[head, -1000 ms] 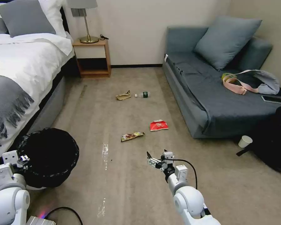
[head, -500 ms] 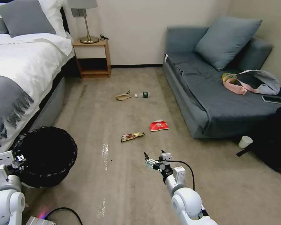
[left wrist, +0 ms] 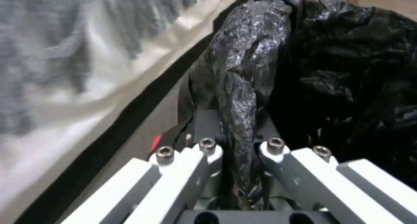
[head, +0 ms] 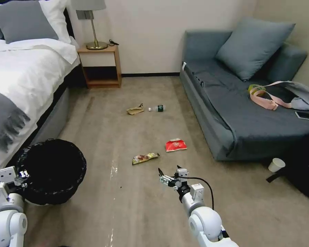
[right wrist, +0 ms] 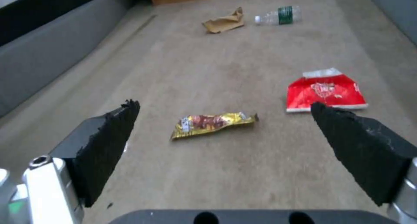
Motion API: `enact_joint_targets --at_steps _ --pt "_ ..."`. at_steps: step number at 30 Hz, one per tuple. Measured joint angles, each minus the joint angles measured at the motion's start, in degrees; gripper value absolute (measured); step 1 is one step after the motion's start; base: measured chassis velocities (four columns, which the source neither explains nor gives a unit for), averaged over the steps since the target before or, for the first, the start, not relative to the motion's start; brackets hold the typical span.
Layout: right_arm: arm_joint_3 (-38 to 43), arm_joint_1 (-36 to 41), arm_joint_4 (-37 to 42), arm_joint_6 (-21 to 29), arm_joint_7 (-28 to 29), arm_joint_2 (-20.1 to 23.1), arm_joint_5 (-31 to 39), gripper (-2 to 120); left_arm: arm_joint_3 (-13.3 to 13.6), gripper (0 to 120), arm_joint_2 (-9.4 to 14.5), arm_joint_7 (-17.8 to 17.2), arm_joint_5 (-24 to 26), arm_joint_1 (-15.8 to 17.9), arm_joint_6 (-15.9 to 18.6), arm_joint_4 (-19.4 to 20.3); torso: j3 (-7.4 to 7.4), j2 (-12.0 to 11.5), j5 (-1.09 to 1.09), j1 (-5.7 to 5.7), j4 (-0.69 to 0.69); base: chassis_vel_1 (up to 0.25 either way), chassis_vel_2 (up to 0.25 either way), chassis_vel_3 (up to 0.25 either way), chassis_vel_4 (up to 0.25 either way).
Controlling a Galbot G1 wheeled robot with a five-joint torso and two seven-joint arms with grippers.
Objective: Pick up the trash bin, then pick up the garbage on the floor and place it into the trash bin.
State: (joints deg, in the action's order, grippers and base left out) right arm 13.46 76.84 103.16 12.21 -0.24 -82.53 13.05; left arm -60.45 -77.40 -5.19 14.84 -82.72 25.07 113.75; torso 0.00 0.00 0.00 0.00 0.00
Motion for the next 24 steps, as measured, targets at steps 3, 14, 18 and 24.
enact_joint_targets --at_steps 3,14,18,24 --pt "-0.15 -0.14 -0.25 -0.02 0.0 -0.15 -0.08 100 0.31 4 -0.09 0.03 -0.08 -0.02 -0.17 -0.16 0.0 0.0 0.0 0.0 0.0 -0.131 0.149 0.146 -0.14" --pt "-0.4 -1.22 -1.79 -0.03 0.07 -0.6 -0.29 100 0.64 4 0.83 0.15 -0.02 1.23 -0.38 -1.81 0.0 0.0 -0.01 0.0 0.01 -0.156 0.166 0.152 -0.157" --pt "-0.59 -1.68 -2.57 -0.02 0.11 -0.87 -0.58 100 0.93 4 0.97 0.14 -0.01 1.59 -0.6 -2.43 0.0 0.0 0.0 0.0 0.0 -0.17 0.167 0.162 -0.164" --pt "-1.03 -2.65 -3.92 -0.01 0.13 -1.46 -1.18 100 1.08 4 1.62 0.34 0.14 2.47 -0.9 -3.77 0.0 0.0 0.0 0.0 0.0 -0.158 0.16 0.154 -0.162"
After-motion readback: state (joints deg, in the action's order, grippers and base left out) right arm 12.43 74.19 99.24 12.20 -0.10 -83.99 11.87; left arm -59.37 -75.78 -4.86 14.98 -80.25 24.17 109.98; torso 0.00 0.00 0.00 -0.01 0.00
